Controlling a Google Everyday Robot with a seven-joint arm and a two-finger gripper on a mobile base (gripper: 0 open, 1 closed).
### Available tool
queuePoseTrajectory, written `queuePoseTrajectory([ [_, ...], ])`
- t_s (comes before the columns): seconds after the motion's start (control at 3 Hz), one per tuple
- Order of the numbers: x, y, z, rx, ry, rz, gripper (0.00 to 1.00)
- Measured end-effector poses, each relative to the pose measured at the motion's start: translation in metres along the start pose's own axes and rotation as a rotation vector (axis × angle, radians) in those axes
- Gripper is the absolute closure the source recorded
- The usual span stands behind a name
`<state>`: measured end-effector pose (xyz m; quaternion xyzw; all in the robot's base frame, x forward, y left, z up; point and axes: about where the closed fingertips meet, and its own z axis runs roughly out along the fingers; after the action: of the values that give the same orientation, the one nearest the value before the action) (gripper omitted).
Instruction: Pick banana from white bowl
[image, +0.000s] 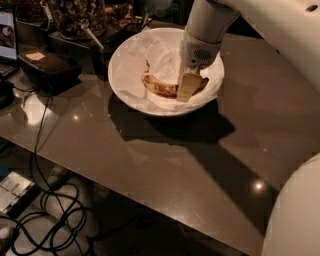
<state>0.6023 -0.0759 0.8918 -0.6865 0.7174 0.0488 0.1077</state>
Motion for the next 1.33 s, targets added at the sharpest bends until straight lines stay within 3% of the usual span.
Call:
queuePoseTrajectory([
  [0.33,-0.011,0.009,-0.003,0.007,0.027,-0.009,1.00],
  [1.0,-0.057,0.055,-0.036,0.057,0.062,-0.091,1.00],
  [1.33,-0.058,0.054,-0.037,0.066,0.056,-0.092,1.00],
])
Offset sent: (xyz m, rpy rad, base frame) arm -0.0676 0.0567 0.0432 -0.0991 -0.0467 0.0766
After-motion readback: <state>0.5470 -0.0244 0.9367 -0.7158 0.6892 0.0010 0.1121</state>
